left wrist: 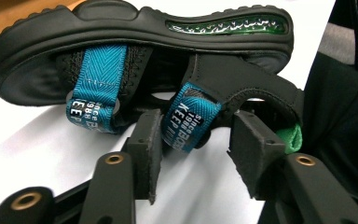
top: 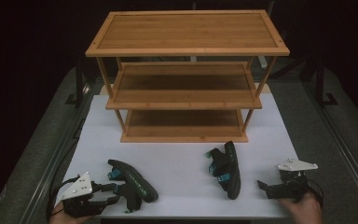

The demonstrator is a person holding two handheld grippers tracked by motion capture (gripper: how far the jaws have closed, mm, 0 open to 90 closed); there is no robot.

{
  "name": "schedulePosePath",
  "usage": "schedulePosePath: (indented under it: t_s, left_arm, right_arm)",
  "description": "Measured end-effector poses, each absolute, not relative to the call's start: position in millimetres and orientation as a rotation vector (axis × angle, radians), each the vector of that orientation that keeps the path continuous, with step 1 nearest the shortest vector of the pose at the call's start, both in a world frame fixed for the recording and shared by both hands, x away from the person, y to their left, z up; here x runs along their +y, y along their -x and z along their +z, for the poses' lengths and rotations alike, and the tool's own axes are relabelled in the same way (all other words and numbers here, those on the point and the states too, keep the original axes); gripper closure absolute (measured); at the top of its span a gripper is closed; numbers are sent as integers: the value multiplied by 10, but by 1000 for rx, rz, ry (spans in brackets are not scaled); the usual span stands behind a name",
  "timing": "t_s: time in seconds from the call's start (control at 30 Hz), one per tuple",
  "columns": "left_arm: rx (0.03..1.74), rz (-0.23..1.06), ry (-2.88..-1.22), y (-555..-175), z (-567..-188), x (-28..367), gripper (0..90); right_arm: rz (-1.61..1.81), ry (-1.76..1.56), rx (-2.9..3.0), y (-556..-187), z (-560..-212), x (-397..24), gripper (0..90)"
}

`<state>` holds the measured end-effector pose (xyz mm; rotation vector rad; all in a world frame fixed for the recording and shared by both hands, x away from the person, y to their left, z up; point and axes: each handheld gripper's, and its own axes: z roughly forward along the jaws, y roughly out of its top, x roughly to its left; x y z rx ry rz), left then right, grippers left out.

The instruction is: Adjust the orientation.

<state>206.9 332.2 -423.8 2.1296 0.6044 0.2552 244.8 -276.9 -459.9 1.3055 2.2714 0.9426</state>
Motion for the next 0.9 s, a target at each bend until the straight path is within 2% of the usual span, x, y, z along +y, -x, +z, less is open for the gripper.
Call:
schedulePosePath:
  t_s: [0.23,0.9]
  left_arm:
    - [565,282,-2148,-2113,-4191,3257,674]
    - [533,231,-2047,-2524,-3978,2964,711]
  right_arm:
    - [942,-1305,2272,-2449,-4599,-2769,0]
    - [942,-1306,2271,-2446,-4599,-2769,0]
